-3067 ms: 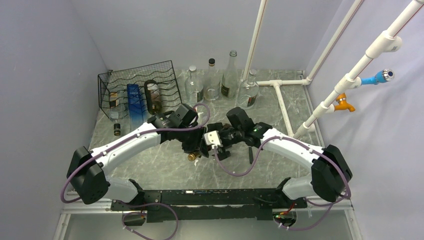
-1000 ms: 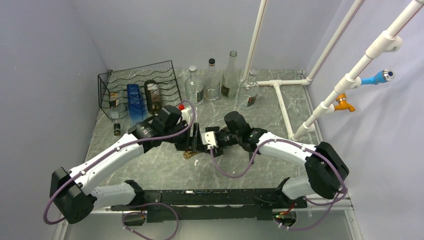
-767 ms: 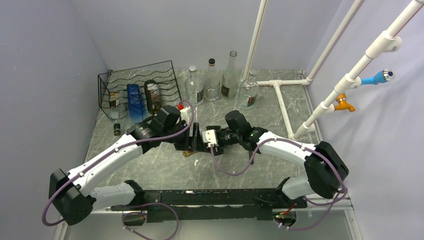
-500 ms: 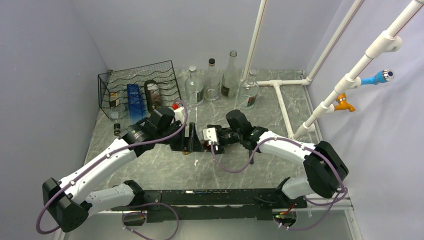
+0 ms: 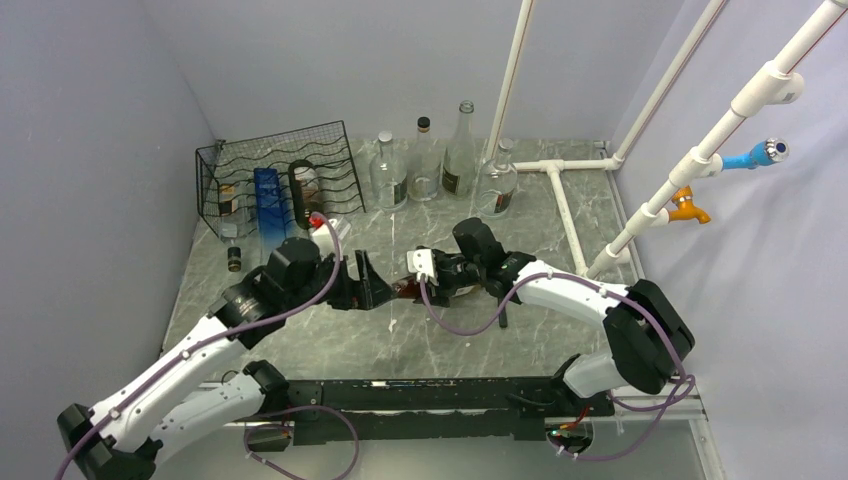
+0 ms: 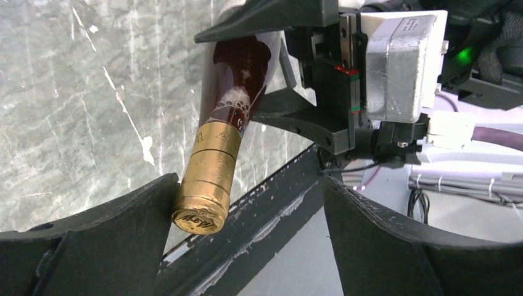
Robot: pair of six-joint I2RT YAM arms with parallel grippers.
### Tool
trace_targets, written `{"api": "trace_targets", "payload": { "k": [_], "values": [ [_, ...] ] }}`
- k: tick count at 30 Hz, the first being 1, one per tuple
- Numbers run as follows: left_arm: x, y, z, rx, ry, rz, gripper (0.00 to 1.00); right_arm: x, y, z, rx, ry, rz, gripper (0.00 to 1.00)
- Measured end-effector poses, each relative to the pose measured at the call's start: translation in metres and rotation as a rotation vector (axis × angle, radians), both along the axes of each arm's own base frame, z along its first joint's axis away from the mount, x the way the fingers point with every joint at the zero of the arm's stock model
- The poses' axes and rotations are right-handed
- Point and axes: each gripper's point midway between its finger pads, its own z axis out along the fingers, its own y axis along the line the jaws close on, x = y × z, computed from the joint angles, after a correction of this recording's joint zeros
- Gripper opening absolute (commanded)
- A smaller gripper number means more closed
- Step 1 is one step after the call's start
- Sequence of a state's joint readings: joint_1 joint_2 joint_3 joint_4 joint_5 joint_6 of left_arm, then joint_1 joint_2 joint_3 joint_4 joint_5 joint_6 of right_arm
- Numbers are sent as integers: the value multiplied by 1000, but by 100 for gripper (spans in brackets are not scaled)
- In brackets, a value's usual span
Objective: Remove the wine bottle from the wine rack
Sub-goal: Pick up the wine bottle from the wine rack.
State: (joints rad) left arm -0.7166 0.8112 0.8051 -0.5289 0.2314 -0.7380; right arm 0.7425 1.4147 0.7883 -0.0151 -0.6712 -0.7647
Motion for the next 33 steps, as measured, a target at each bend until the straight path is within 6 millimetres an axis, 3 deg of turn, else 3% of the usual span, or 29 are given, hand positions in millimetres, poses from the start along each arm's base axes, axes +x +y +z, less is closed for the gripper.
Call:
{"api": "trace_targets", "payload": {
  "k": [7, 10, 18, 30, 33],
  "values": [
    [11, 8, -15, -83, -22, 141, 92, -1, -2, -5, -9, 53, -29, 18],
    [16, 10, -20, -138, -24, 193, 99, -2, -3, -8, -15, 76, -43, 18],
    [28, 7, -32, -239, -9, 292, 98, -2, -4, -12, -26, 122, -71, 17],
    [50, -2, -34, -355, -30, 428, 75, -1, -5, -13, -25, 166, -108, 16],
    [52, -1, -35, -375, -35, 464, 63, -1, -4, -12, -21, 178, -117, 16]
  ]
}}
